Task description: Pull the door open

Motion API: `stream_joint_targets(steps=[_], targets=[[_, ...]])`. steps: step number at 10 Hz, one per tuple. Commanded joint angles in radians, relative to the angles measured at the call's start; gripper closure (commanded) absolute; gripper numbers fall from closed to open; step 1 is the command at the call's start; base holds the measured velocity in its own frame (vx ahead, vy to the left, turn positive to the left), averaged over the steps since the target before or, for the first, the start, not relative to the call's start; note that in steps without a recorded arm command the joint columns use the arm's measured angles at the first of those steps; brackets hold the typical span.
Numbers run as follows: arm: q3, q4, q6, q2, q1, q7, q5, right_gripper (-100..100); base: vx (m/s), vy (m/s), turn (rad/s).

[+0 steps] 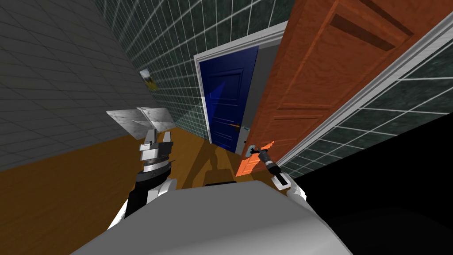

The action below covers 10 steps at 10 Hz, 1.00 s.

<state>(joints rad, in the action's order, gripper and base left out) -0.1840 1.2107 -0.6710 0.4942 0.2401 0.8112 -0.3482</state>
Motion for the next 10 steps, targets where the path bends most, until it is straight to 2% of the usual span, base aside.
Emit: stream_joint_targets(steps=[1,3,4,5,10], targets=[[0.004,-0.001,-0.031,0.008,0.013,0.014,-0.006,100,-0.157,-0.046,0.077],[0.006,0.000,-0.059,0.019,0.028,0.030,-0.013,100,-0.152,-0.069,0.089],[0.000,-0.004,-0.046,0.019,0.022,0.023,-0.009,100,-0.075,-0.036,0.015],[0.000,-0.013,-0.069,0.026,0.029,0.032,-0.014,100,-0.114,-0.050,0.132],[-0.003,-0.038,-0.139,0.048,0.042,0.056,-0.027,100,-0.214,-0.091,0.152]])
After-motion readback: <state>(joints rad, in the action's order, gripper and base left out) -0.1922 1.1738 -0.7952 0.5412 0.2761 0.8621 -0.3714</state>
